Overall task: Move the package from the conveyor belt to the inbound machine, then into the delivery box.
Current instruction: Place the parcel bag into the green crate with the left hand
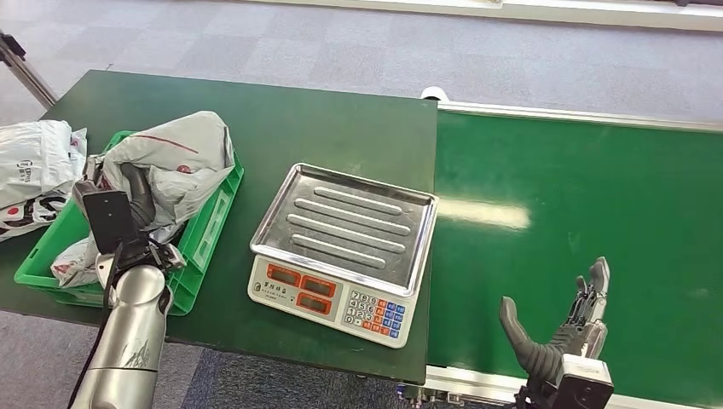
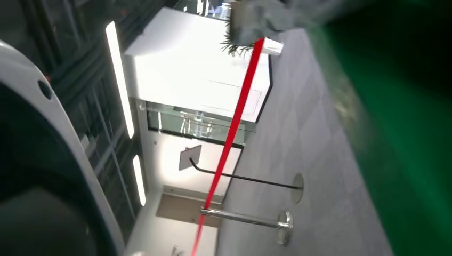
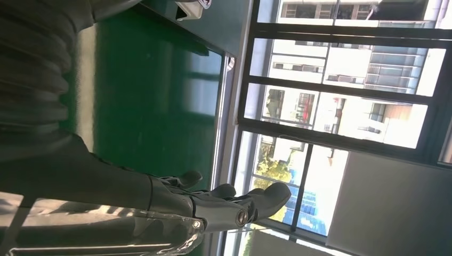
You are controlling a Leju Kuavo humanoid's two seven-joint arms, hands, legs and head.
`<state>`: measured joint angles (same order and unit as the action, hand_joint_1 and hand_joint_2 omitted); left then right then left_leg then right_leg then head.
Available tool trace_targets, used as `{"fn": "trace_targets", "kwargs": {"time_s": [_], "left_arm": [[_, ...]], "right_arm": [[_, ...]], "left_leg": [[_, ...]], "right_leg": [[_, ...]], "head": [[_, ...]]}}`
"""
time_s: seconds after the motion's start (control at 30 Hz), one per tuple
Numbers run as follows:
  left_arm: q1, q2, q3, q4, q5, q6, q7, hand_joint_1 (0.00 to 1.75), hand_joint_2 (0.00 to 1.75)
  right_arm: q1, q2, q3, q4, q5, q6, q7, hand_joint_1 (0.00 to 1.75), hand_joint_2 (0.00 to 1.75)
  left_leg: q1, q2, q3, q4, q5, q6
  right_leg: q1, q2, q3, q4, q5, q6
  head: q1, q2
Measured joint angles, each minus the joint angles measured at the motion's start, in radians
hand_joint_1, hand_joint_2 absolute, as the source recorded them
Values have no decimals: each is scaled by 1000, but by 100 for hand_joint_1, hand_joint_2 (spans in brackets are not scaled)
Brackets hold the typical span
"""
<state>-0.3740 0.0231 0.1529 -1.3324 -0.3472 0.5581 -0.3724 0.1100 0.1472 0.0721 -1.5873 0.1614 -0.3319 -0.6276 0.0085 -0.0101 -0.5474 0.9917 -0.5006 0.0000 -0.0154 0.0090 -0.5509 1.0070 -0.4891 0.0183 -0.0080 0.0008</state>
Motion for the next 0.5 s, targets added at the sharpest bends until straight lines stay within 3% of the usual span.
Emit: {"fn": "trace_targets", "kwargs": {"time_s": [0.1, 0.13, 0.23, 0.27, 0.5], "left_arm": [[-34, 24, 42, 93, -66, 57, 34, 175, 175], [-47, 33, 61, 130, -76, 68, 35, 144, 175], [-74, 48, 120, 219, -82, 78, 29, 13, 175], [-79, 50, 136, 239, -79, 76, 28, 0, 175], [-87, 45, 184, 264, -13, 22, 3, 0, 175]], "right_arm": [[-3, 4, 0, 8, 0, -1, 2, 0, 175], [-4, 6, 0, 11, 0, -2, 3, 0, 175], [-7, 8, 1, 21, 0, -6, 3, 0, 175], [-8, 8, 2, 24, 0, -6, 4, 0, 175], [-20, 8, 11, 49, 0, -6, 21, 0, 175]], "left_leg": [[0, 0, 0, 0, 0, 0], [0, 0, 1, 0, 0, 0], [1, 0, 1, 0, 0, -1], [1, 0, 1, 0, 1, -1], [1, 0, 1, 0, 1, -1]], "right_leg": [[0, 0, 0, 0, 0, 0], [0, 0, 0, 0, 0, 0], [1, 0, 0, 0, 0, 0], [1, 0, 0, 0, 0, 0], [1, 0, 1, 0, 0, 0]], "head": [[0, 0], [0, 0], [0, 0], [0, 0], [0, 0]]}}
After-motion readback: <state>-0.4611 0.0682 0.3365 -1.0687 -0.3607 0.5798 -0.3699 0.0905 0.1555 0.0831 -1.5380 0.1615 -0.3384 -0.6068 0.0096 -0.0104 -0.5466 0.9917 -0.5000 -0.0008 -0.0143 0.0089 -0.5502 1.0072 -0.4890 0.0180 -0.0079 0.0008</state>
